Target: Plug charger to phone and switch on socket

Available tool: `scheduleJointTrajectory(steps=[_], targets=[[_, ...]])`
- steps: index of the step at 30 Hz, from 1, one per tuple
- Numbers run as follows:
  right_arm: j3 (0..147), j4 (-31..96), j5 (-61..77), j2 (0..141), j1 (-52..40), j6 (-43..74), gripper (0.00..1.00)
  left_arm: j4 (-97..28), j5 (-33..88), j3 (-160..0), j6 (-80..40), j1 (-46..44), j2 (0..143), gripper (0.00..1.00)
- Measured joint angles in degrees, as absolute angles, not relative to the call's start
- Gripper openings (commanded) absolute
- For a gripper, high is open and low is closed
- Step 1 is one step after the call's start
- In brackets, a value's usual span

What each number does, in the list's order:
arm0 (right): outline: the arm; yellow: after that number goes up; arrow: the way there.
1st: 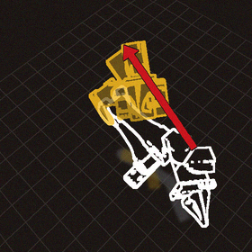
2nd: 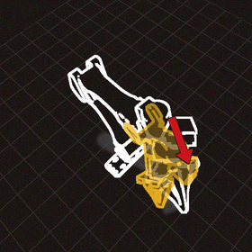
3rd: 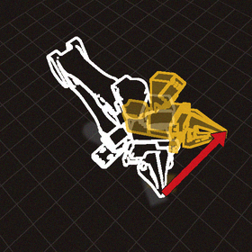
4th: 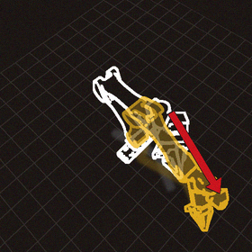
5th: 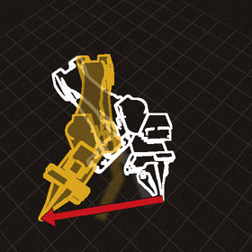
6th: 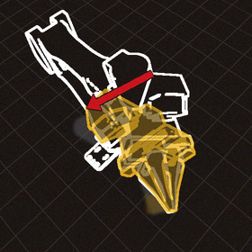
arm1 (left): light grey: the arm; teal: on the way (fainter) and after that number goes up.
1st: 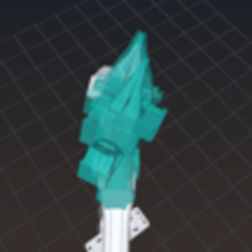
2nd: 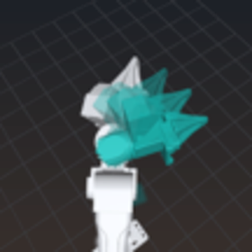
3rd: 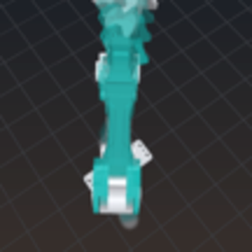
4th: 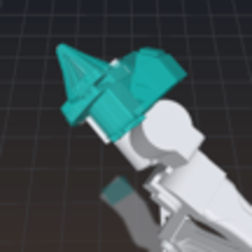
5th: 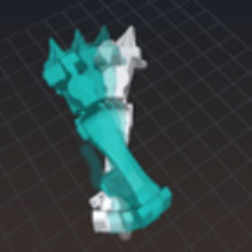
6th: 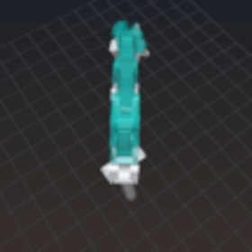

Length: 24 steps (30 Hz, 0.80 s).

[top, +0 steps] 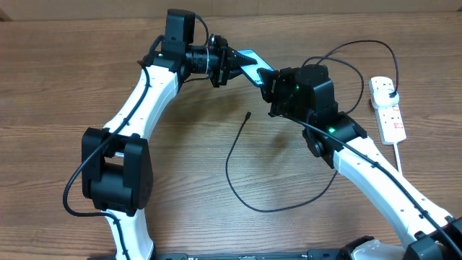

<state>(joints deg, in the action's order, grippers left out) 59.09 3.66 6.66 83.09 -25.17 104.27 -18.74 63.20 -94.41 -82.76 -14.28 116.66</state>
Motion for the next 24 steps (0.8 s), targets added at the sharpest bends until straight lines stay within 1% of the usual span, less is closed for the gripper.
scheduleJointTrajectory(steps=[7, 11, 14, 17, 19, 24], targets=[[59.09, 3.66, 6.63, 83.09, -25.17, 104.97, 0.04, -18.68, 63.2, -94.41, -83.7, -14.28, 116.66, 0.04], [59.09, 3.68, 6.83, 83.09, -25.17, 104.66, 0.11, -18.83, 63.2, -94.41, -83.42, -14.28, 116.66, 0.04], [59.09, 3.84, 6.9, 83.09, -25.23, 102.59, 0.25, -19.31, 63.13, -94.41, -82.08, -14.28, 116.66, 0.04], [59.09, 3.7, 7.22, 83.05, -25.3, 100.9, 0.35, -19.51, 62.65, -94.41, -80.23, -14.28, 116.66, 0.04], [59.09, 3.7, 7.27, 83.02, -25.47, 100.25, 0.4, -19.68, 62.06, -94.41, -79.35, -14.28, 116.66, 0.04], [59.09, 3.68, 7.42, 82.98, -25.54, 98.17, 0.49, -19.7, 61.69, -94.41, -76.86, -14.28, 116.66, 0.04]])
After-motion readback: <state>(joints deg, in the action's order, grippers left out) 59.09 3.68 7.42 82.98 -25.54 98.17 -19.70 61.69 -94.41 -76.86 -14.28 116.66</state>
